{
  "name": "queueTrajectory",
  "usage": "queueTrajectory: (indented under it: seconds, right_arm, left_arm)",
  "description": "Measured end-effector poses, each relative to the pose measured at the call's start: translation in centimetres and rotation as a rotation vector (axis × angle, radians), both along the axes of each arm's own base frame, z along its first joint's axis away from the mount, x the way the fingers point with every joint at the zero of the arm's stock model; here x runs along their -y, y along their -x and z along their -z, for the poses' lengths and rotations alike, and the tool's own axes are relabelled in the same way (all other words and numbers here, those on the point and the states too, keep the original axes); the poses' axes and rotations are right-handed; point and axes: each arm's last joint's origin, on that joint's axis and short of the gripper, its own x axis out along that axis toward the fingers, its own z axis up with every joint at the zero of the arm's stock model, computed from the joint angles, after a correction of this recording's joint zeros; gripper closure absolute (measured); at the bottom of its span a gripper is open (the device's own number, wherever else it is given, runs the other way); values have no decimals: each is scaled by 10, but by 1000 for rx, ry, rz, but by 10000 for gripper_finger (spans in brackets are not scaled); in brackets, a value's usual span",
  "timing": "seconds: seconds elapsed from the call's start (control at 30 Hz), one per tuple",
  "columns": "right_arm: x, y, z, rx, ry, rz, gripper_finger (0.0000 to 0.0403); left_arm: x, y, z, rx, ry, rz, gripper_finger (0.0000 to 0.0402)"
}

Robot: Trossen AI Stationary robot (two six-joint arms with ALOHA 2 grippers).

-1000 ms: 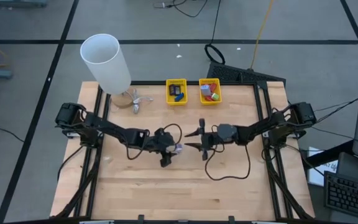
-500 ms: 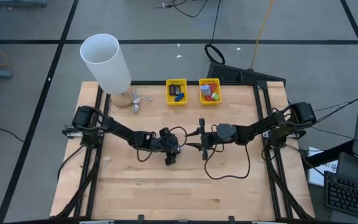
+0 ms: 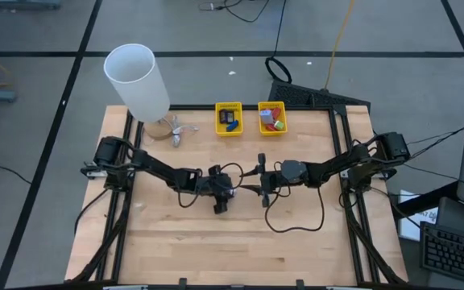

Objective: Pick & Place Office items
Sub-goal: Put the violet charger adapter into the right yellow bin

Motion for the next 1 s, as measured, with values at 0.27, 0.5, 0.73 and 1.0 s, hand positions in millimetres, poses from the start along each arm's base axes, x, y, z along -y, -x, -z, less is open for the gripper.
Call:
queueTrajectory:
  seconds: [0.27, 0.5, 0.73, 1.0]
  right_arm:
    - [0, 0, 0, -4, 0, 0, 259]
    - [0, 0, 0, -4, 0, 0, 259]
    - [0, 0, 2, -24, 32, -2, 260]
    - [-5, 2, 6, -56, 208, -49, 212]
  left_arm:
    - [0, 5, 3, -65, 4, 10, 207]
    - [1, 5, 3, -68, 7, 13, 253]
    - [0, 6, -7, -32, 37, -9, 265]
    - [1, 10, -69, 201, 184, -32, 257]
